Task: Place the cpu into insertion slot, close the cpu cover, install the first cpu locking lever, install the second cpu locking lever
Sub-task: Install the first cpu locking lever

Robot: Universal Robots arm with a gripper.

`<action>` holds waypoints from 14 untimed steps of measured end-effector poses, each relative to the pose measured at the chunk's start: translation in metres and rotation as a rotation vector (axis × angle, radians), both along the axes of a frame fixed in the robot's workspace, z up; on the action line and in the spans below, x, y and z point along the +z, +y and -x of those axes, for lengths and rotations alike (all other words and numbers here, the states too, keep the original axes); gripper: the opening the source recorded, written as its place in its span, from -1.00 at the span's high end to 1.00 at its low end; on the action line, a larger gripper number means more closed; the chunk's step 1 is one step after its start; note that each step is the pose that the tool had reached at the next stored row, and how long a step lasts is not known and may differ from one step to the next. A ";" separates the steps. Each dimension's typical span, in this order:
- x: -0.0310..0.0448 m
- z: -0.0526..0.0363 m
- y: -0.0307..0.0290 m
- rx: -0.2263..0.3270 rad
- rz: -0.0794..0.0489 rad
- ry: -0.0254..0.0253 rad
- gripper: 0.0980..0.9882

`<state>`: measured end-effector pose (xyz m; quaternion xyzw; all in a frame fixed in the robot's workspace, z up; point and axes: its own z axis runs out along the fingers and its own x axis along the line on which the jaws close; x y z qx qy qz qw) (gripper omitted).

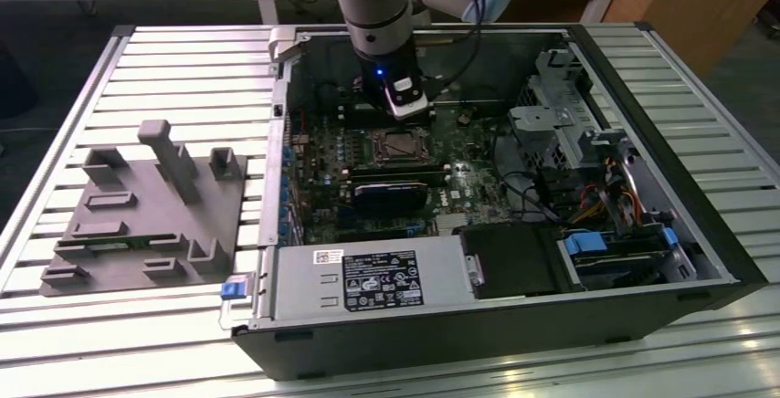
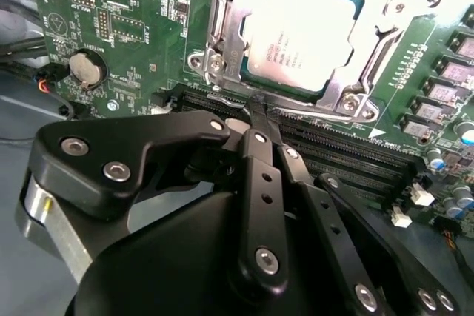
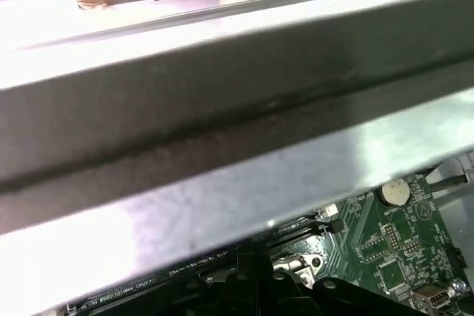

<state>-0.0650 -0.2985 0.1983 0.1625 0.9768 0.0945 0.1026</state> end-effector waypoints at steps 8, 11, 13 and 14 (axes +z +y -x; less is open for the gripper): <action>0.0000 0.0000 0.0017 -0.004 0.000 0.0000 0.98; -0.0003 0.0000 0.0024 -0.005 0.000 0.0000 0.98; -0.0006 0.0000 0.0032 -0.007 0.000 0.0000 0.98; -0.0007 0.0000 0.0035 -0.007 0.000 0.0000 0.98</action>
